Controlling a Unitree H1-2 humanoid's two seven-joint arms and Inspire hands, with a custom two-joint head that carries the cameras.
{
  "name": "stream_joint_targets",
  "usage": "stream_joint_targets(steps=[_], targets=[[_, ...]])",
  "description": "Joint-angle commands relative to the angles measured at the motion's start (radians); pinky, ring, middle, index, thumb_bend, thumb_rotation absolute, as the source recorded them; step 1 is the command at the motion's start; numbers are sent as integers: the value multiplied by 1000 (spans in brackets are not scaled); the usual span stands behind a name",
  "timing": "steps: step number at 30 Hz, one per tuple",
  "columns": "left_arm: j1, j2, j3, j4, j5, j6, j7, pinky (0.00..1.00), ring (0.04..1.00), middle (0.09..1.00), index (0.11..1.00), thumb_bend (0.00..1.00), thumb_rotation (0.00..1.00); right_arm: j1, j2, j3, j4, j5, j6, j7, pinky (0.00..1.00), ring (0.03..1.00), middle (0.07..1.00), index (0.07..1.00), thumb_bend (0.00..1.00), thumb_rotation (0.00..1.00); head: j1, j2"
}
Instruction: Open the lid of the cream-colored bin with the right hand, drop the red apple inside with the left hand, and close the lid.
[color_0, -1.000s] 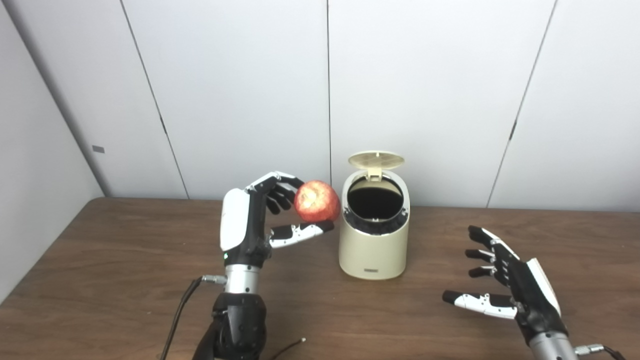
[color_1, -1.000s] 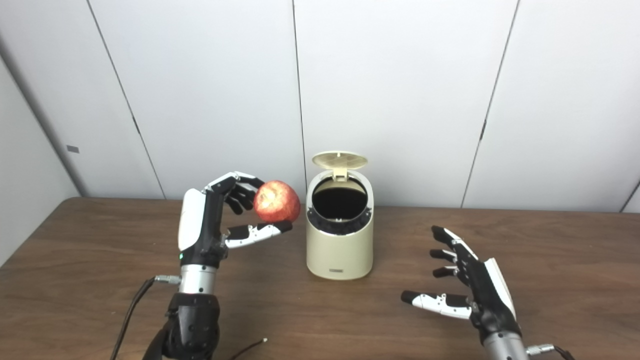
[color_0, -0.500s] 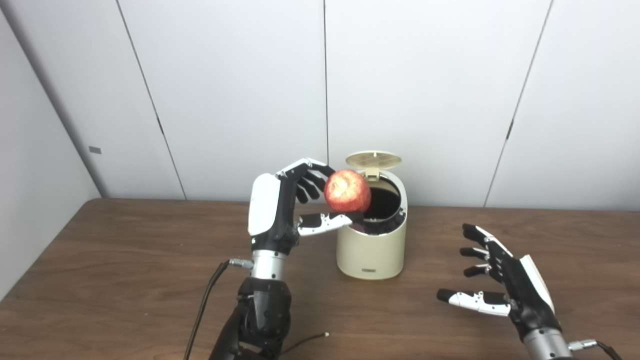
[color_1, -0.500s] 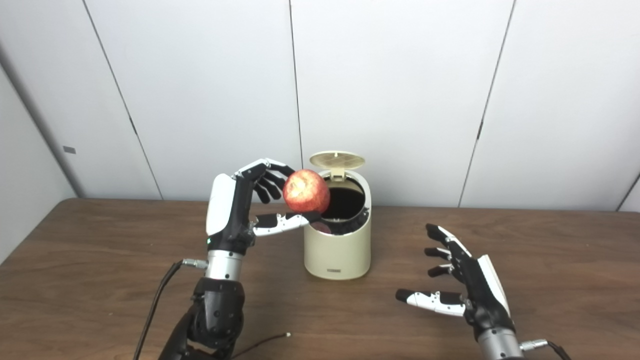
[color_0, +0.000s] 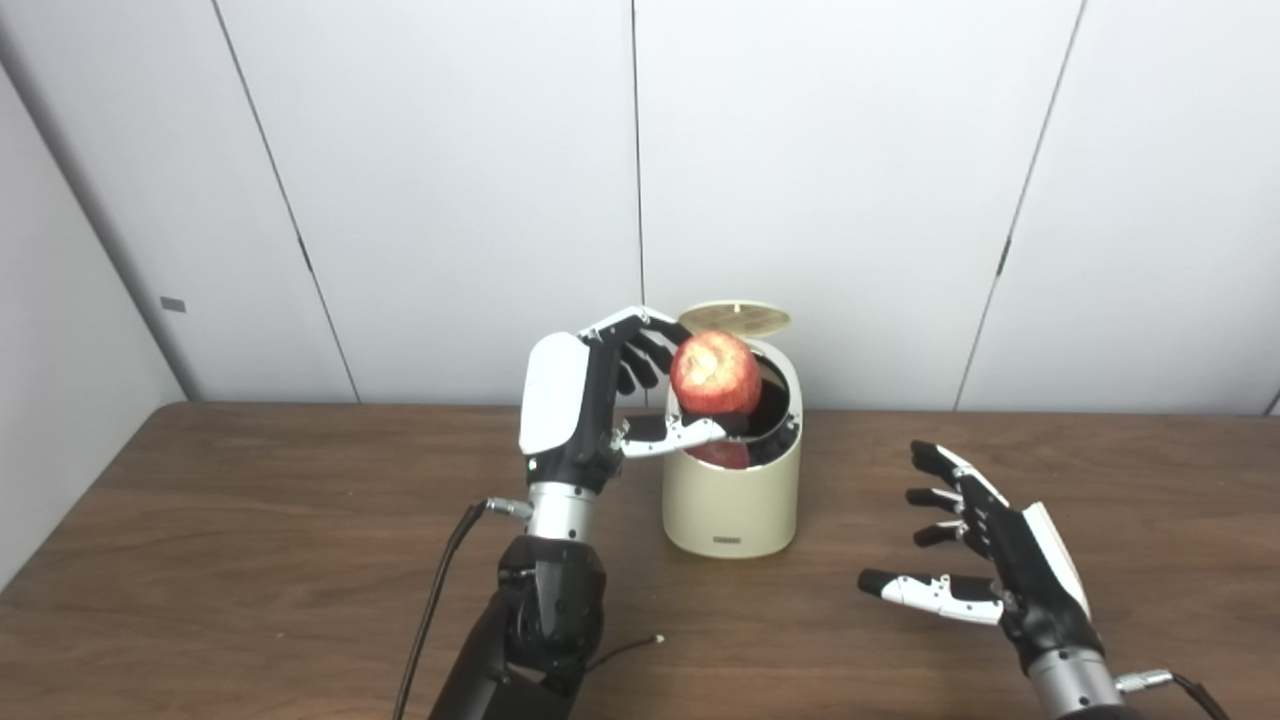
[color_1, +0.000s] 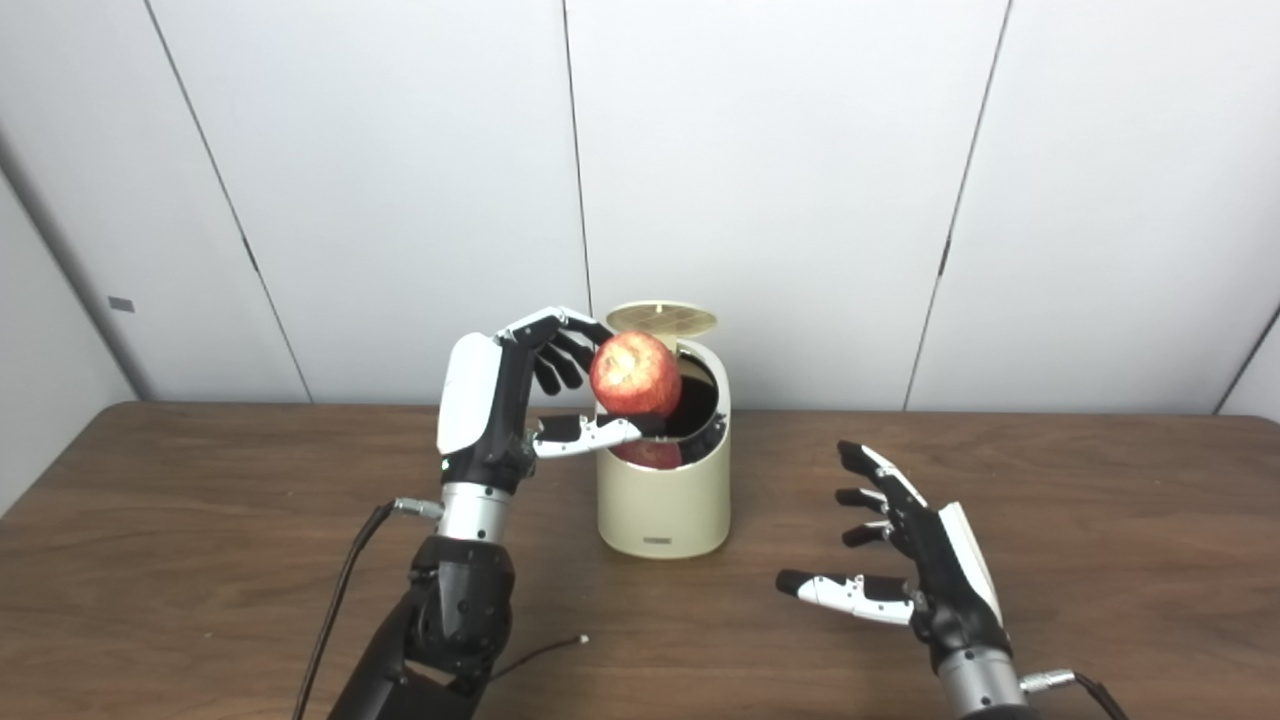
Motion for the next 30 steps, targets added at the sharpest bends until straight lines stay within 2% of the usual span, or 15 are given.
stream_joint_targets(steps=[1,12,15,23,26,30], targets=[[-58,-5,-4,7,17,-34,42,268,352,438,502,525,0,-34,2,0,-43,-1,-27,-17,573,767,869,861,749,187,0,1],[-109,-22,-34,158,53,-64,147,264,364,445,498,526,0,-27,11,-4,-39,12,-45,-28,553,766,870,857,764,179,-15,5],[-129,-17,-49,211,75,-75,191,264,365,441,500,526,0,-23,10,-7,-36,20,-60,-30,542,758,864,848,769,166,-19,6],[-179,-2,-90,342,129,-79,309,224,329,419,504,524,0,-14,16,-6,-59,16,-38,-33,543,752,866,847,774,167,-27,8],[-186,7,-107,357,146,-57,322,195,302,407,504,522,0,-10,14,-4,-66,12,-39,-32,538,750,867,848,766,171,-28,10],[-181,23,-136,351,199,11,317,252,373,442,522,522,0,-9,8,-5,-55,10,-56,-33,539,749,869,848,755,158,-24,10]])
